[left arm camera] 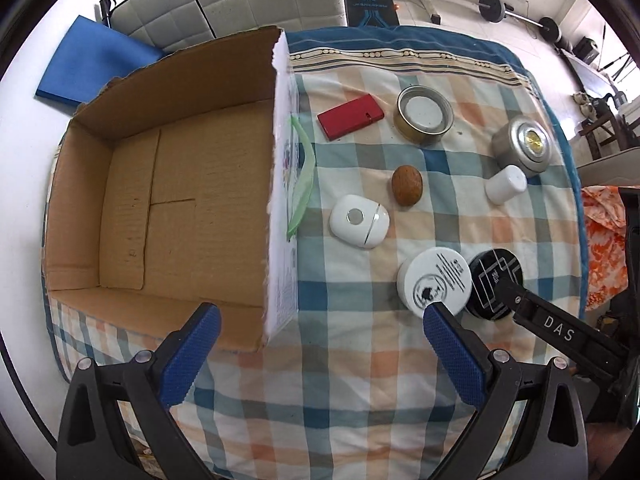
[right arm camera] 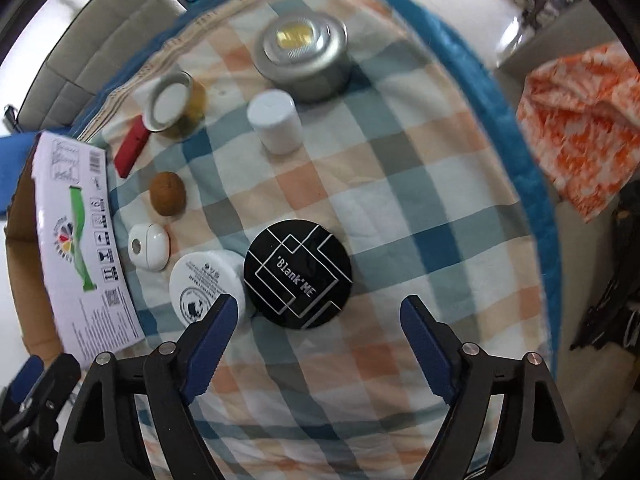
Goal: Organize rigid objects
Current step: 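Grasp the black Blank'ME tin with right gripper while left gripper grasps white cream jar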
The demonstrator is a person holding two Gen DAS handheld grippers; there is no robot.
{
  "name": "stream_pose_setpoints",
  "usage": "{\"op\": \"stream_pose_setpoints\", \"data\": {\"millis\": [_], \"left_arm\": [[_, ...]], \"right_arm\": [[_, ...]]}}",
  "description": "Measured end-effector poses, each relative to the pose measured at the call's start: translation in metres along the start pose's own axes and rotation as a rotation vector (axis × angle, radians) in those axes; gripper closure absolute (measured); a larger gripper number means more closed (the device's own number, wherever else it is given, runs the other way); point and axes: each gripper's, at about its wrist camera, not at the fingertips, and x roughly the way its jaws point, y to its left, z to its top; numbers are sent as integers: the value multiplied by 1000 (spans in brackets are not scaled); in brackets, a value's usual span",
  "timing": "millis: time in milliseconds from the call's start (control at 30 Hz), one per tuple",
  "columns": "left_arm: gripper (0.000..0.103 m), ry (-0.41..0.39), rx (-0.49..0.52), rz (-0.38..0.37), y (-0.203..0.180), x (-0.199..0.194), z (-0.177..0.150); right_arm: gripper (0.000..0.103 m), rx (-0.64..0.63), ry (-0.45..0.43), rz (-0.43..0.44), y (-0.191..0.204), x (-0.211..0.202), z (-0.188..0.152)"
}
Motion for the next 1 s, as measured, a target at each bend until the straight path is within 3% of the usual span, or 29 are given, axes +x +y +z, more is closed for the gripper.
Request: {"op": "stream_pose_setpoints", "data": {"millis": [233, 333, 433, 667, 833, 1000], "left_arm": [[0, 21, 1, 49, -12, 25, 13], [0, 28, -3, 52, -14, 29, 15], [0, 38, -1, 61, -18, 32, 17], [0, 16, 40, 78, -32, 26, 21], [0, 18, 95, 8, -60, 25, 30], [0, 125, 129, -67, -88, 63, 43]], "right_arm": [[21, 43, 40, 53, 4, 38, 11], [22, 42, 39, 16, 7, 44, 19], [23, 54, 108, 6, 7, 64, 27], [24, -39, 141, -72, 5, 68, 12], [24, -54, 156, -112, -33, 63, 0], [24, -6, 176, -76, -62, 64, -4]]}}
